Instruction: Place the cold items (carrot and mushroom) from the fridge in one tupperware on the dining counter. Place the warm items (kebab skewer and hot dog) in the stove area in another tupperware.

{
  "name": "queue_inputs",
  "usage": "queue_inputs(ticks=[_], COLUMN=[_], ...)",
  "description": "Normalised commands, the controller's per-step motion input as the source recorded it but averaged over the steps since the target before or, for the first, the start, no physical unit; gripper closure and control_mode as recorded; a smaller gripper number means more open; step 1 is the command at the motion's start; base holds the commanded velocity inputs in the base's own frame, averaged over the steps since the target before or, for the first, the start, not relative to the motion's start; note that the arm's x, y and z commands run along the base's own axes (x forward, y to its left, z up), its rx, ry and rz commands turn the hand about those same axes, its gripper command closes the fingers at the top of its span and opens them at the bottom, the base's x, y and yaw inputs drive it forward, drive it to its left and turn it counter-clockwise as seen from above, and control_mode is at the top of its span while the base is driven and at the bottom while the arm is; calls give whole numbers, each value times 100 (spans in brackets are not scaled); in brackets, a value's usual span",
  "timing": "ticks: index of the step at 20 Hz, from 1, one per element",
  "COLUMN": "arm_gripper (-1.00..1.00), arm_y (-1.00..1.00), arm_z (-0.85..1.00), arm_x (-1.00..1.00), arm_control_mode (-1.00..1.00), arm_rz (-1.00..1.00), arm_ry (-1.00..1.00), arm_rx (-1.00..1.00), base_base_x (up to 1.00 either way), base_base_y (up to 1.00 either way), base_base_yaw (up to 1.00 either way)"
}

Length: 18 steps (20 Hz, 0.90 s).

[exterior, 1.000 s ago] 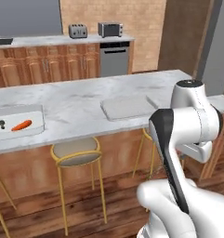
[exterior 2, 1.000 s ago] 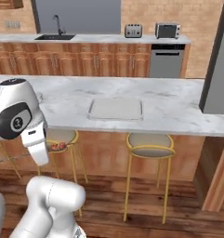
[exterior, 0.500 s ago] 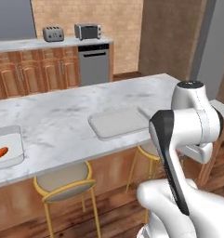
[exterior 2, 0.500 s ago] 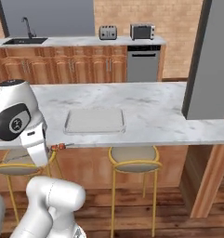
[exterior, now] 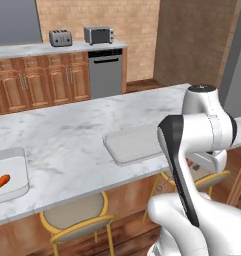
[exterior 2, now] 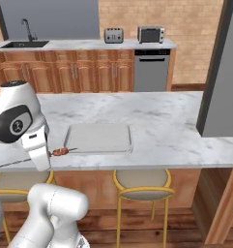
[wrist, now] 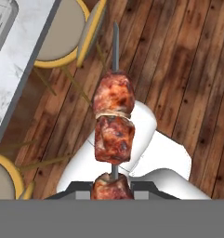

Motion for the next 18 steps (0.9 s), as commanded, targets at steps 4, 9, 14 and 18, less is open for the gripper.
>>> queue_inputs(ticks=[4,9,14,18], arm_gripper=[100,100,100,100], arm_y=[0,0,0,0], arm_z=[0,0,0,-2], arm_x=[0,0,19,86], arm_control_mode=[100,100,-100,-100], arm_rz=[0,0,3,32], arm_ry=[0,0,0,-6], arm_rx=[0,0,0,1], base_base_x=[32,21,0,0], base_base_y=[0,0,0,0], base_base_yaw=[3,5,0,0])
